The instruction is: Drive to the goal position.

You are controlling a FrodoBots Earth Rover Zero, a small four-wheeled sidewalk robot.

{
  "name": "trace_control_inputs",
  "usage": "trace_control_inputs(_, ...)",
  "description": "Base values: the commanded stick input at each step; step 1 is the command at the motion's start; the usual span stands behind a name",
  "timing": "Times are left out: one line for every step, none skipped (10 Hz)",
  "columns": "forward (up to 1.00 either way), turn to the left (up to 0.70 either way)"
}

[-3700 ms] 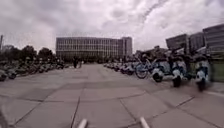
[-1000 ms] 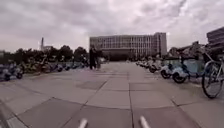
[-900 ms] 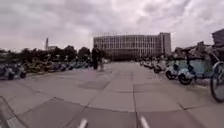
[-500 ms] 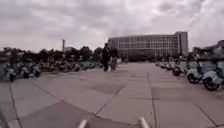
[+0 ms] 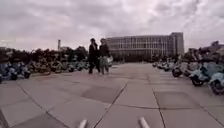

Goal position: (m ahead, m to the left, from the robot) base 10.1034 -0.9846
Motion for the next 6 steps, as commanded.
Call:
trace_control_inputs(0.7, -0.35)
trace_control_inputs(0.7, -0.26)
trace_control_inputs(0.7, 0.0)
trace_control_inputs(0.7, 0.0)
trace_control_inputs(0.7, 0.0)
trace_control_inputs(0.7, 0.0)
